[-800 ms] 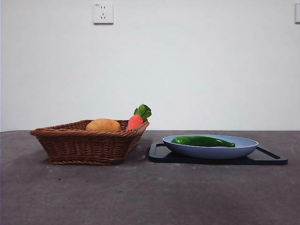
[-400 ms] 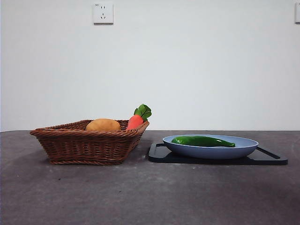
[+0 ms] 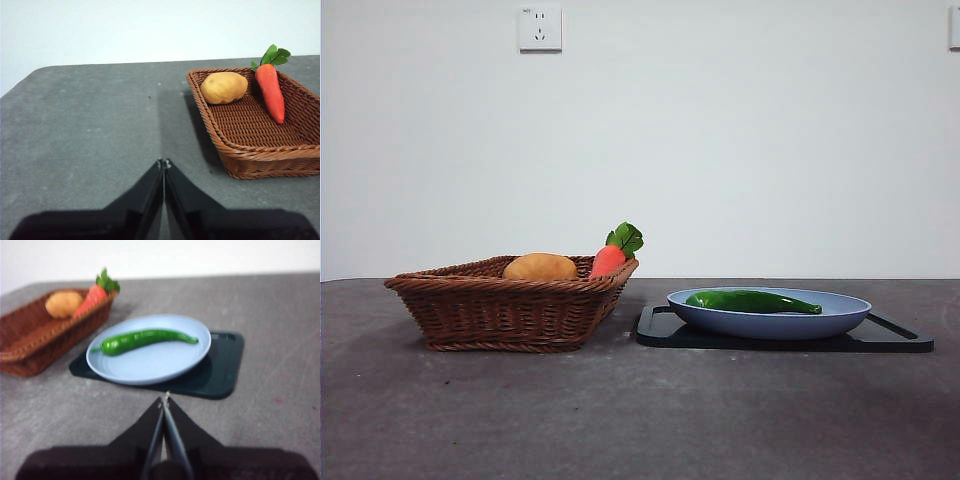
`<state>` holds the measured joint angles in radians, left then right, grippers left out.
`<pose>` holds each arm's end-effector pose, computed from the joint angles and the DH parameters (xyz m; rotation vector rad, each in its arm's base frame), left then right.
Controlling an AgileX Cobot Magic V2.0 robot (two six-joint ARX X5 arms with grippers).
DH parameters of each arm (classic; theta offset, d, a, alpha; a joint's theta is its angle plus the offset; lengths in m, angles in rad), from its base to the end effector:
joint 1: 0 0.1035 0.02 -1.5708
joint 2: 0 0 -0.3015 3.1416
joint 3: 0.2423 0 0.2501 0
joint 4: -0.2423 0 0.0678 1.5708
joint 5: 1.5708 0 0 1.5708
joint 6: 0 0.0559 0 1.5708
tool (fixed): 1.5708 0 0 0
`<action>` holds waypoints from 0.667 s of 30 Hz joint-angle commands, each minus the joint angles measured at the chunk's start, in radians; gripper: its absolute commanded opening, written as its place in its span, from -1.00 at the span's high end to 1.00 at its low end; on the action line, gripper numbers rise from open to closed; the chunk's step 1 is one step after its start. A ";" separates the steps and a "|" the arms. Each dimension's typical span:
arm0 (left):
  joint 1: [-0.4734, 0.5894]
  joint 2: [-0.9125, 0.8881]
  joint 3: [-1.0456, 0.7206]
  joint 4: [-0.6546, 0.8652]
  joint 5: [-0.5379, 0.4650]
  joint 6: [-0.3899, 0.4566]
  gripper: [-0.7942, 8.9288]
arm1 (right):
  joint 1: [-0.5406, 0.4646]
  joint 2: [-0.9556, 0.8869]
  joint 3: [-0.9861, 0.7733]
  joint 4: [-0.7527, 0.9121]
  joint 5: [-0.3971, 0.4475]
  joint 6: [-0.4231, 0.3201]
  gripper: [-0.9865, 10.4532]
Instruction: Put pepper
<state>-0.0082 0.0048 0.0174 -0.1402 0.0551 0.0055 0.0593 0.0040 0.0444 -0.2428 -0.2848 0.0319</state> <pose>0.0831 -0.0038 0.1523 0.0025 0.1274 -0.0636 0.0766 0.0203 0.1501 0.0544 0.2076 0.3397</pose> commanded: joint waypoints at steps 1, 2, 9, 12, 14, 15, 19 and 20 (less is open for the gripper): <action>0.003 -0.003 -0.010 0.012 0.000 -0.010 0.82 | 0.000 -0.005 -0.008 -0.002 0.000 0.048 0.82; 0.003 -0.003 -0.010 0.012 0.000 -0.010 0.82 | 0.000 -0.005 -0.008 -0.002 0.000 0.082 0.82; 0.003 -0.003 -0.010 0.012 0.000 -0.010 0.82 | 0.000 -0.004 -0.007 -0.002 0.003 0.094 0.82; 0.003 -0.003 -0.010 0.012 0.000 -0.010 0.82 | 0.000 -0.003 -0.007 -0.002 0.003 0.094 0.82; 0.003 -0.003 -0.010 0.012 0.000 -0.010 0.82 | 0.000 -0.003 -0.007 -0.002 0.003 0.094 0.82; 0.003 -0.003 -0.010 0.012 0.000 -0.010 0.82 | 0.000 -0.003 -0.007 -0.002 0.003 0.094 0.82; 0.003 -0.003 -0.010 0.012 0.000 -0.010 0.82 | 0.000 -0.003 -0.007 -0.002 0.003 0.094 0.82; 0.003 -0.003 -0.010 0.012 0.000 -0.010 0.82 | 0.000 -0.003 -0.007 -0.002 0.003 0.094 0.82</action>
